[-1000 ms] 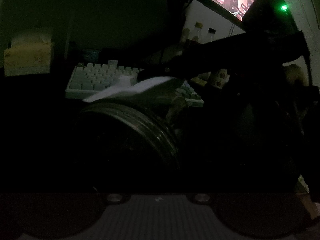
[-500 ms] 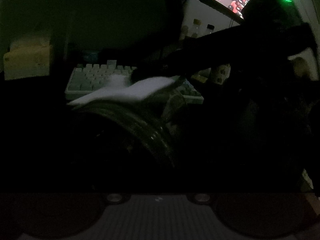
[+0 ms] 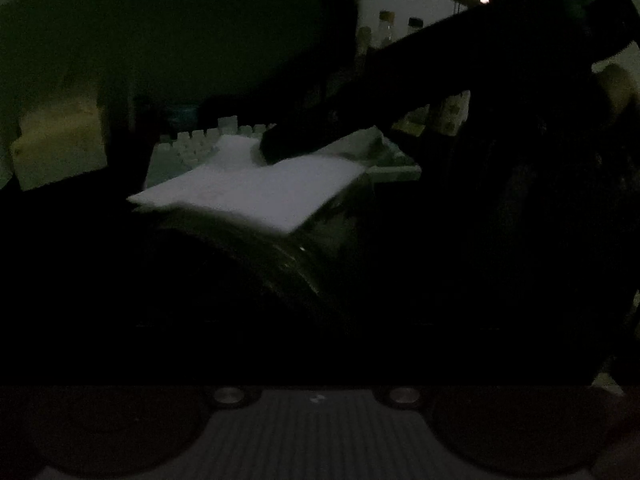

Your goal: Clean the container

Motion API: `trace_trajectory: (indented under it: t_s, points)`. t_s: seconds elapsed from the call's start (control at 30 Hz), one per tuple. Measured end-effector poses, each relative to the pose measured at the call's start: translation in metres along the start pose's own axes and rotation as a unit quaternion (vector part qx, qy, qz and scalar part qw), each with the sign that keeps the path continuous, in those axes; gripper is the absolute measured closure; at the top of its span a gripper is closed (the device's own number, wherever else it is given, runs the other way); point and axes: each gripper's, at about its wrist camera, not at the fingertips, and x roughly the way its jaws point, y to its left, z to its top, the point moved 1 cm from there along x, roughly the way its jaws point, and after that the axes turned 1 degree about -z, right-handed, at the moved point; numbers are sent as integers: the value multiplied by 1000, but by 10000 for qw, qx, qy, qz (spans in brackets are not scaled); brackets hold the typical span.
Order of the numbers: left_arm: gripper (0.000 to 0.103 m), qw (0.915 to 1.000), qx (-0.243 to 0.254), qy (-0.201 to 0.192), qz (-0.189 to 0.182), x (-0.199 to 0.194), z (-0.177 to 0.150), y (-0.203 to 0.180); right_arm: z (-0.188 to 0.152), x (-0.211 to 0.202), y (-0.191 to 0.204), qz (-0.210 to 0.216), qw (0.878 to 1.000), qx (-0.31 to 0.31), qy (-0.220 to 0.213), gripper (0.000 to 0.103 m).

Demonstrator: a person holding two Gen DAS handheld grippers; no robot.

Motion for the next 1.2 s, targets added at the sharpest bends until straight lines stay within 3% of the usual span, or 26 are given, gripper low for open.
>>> trace_trajectory:
  t_s: [0.07,0.17,0.37,0.5,0.57,0.6,0.77,1.03,1.17,1.2]
  points:
    - [38,9999,78,74,111,-1,1,-2,1,0,-5,-310,9995,-11,-13,93]
    - [38,9994,192,145,247,1,3,-3,2,0,-6,-409,9992,47,-3,93]
    - [37,9988,265,206,354,6,10,-7,2,5,19,134,9998,-144,-8,93]
    - [38,9984,308,187,441,15,16,-5,4,13,18,125,9998,-143,-89,93]
    - [61,9984,302,76,476,19,18,-1,4,13,10,18,9999,-31,-114,93]
    - [81,9982,321,-38,500,20,18,2,4,12,6,-58,9999,7,-111,93]
    - [93,9987,10,-495,76,21,22,11,-6,9,-10,-242,9995,179,52,93]
    - [97,9910,-666,-492,-1050,0,18,34,-23,-10,5,-15,9999,93,92,93]
    - [95,9927,-571,-455,-958,-14,3,37,-23,-10,6,-53,9999,79,66,93]
    - [93,9949,-457,-431,-795,-3,17,49,-23,-9,5,-57,9999,106,70,93]
